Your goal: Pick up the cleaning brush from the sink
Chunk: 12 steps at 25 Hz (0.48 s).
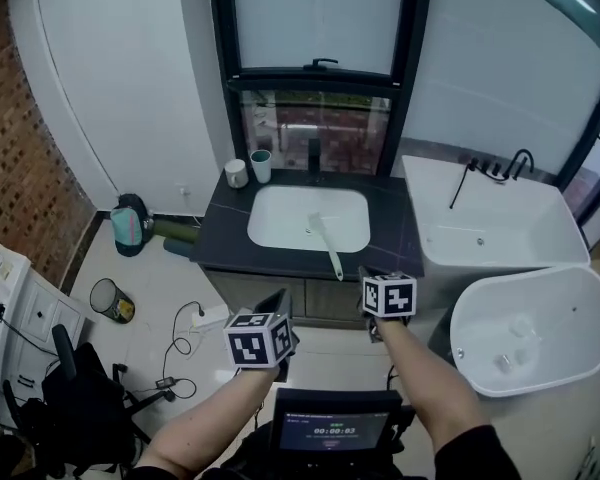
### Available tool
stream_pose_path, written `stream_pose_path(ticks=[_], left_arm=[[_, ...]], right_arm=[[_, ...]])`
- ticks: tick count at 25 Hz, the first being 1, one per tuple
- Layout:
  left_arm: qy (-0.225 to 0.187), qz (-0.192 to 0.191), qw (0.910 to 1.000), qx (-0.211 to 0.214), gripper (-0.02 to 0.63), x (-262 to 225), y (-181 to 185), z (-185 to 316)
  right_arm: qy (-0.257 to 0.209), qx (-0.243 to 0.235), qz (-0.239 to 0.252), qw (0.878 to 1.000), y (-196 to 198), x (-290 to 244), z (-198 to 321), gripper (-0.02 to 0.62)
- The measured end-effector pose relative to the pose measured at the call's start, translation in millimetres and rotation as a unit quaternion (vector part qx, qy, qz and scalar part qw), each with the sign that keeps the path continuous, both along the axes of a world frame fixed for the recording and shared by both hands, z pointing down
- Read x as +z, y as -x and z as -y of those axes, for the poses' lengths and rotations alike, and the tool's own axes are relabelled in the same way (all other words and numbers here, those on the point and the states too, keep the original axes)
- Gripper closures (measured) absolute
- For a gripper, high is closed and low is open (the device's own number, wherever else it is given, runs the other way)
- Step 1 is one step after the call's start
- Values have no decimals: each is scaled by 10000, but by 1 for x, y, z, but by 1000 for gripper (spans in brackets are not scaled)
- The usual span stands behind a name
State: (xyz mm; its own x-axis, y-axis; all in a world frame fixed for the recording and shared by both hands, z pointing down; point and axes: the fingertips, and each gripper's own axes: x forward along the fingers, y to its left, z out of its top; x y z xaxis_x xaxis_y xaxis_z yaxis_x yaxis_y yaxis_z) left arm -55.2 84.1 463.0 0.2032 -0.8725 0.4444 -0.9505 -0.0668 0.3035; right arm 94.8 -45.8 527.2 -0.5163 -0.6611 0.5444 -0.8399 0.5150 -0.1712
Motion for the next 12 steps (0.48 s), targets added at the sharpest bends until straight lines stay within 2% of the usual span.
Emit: stream_pose_path(ticks=[3,6,12], left_arm=[[-114,85,9999,-68,620,-3,45,43],[-135,46,9998,-153,620,-7,79,74],[-92,-22,9997,-241,620,-10,120,148]], right_arm=[[-20,45,110,9999,33,-6,35,612],[-25,-45,16,10000,63,-8,63,612],[9,-140,-23,9999,109,-17,143,613]])
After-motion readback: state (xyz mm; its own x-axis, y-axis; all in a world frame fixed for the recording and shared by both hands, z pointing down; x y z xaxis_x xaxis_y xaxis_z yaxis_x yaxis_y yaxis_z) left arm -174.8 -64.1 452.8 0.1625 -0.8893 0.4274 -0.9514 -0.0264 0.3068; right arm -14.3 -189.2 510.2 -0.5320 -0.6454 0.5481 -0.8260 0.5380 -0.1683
